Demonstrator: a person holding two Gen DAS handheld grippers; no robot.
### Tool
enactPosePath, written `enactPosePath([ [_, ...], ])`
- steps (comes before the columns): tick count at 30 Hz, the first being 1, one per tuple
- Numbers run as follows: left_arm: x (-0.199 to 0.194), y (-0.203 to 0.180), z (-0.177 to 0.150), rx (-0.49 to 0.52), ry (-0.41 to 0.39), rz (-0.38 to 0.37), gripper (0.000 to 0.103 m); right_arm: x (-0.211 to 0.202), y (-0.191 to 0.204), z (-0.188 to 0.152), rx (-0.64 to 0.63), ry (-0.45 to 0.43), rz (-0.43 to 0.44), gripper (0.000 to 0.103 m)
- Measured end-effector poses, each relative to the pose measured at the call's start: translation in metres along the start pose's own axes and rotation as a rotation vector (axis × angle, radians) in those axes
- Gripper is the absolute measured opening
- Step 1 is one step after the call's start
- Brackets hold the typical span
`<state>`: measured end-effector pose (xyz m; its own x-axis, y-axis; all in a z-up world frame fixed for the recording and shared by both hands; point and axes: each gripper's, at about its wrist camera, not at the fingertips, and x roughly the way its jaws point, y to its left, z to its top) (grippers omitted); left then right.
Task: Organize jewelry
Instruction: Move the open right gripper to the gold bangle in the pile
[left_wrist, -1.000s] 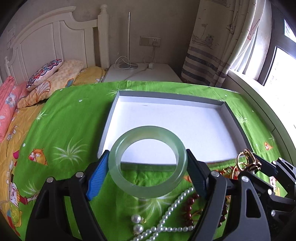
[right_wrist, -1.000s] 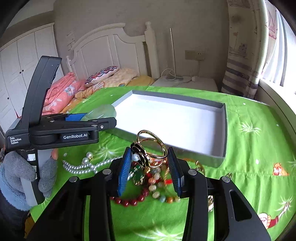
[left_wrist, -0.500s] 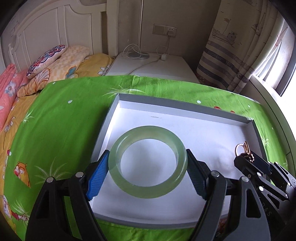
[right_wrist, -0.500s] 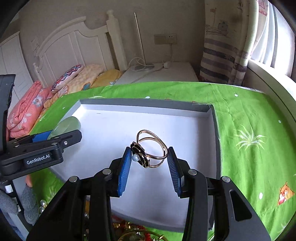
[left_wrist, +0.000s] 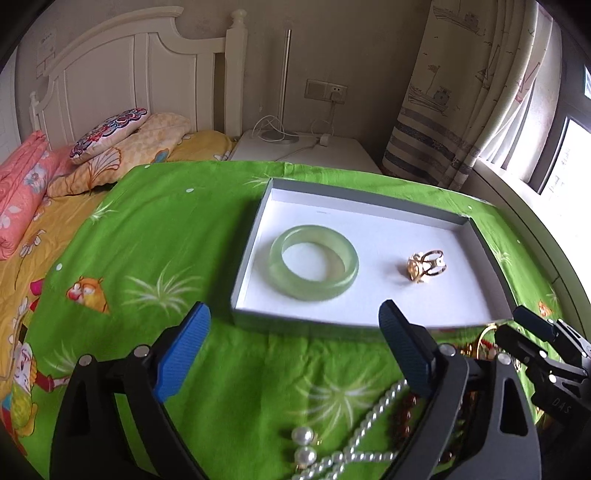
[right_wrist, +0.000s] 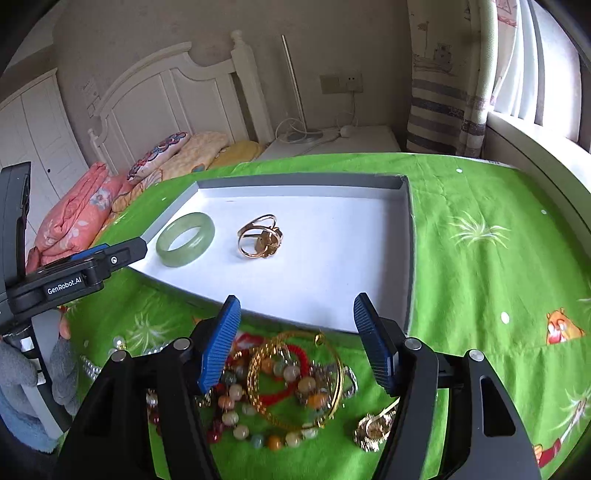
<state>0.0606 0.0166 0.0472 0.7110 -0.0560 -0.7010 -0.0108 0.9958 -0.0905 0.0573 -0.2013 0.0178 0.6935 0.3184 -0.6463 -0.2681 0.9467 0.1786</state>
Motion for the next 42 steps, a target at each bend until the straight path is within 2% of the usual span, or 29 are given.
enactPosePath([
  [4,-0.022,0.005,-0.032,-0.025,-0.014,-0.014,0.094,-0.025,-0.005,-0.02,0.003,-0.026,0.0,0.062],
  [11,-0.043,0.022,-0.075,-0.09,-0.015,-0.103,0.096,-0.044,-0.02,-0.042,0.026,-0.018,0.009,0.062],
  [16,-0.039,0.021,-0.077,-0.097,0.004,-0.115,0.097,-0.039,-0.013,-0.045,-0.004,0.017,0.008,0.062],
  [21,-0.04,0.017,-0.073,-0.084,-0.011,-0.109,0.098,-0.038,-0.014,-0.044,0.001,0.019,0.025,0.062],
  [25,-0.04,0.017,-0.072,-0.082,-0.012,-0.109,0.098,-0.037,-0.012,-0.044,-0.009,0.027,0.047,0.057],
  [29,-0.04,0.016,-0.071,-0.082,-0.011,-0.112,0.098,-0.035,-0.009,-0.044,-0.021,0.037,0.065,0.056],
  [35,-0.04,0.014,-0.071,-0.08,-0.012,-0.114,0.098,-0.023,-0.002,-0.043,-0.052,0.095,0.088,0.056],
  [42,-0.039,0.014,-0.071,-0.081,-0.012,-0.114,0.098,-0.018,0.007,-0.034,-0.091,0.064,0.071,0.056],
])
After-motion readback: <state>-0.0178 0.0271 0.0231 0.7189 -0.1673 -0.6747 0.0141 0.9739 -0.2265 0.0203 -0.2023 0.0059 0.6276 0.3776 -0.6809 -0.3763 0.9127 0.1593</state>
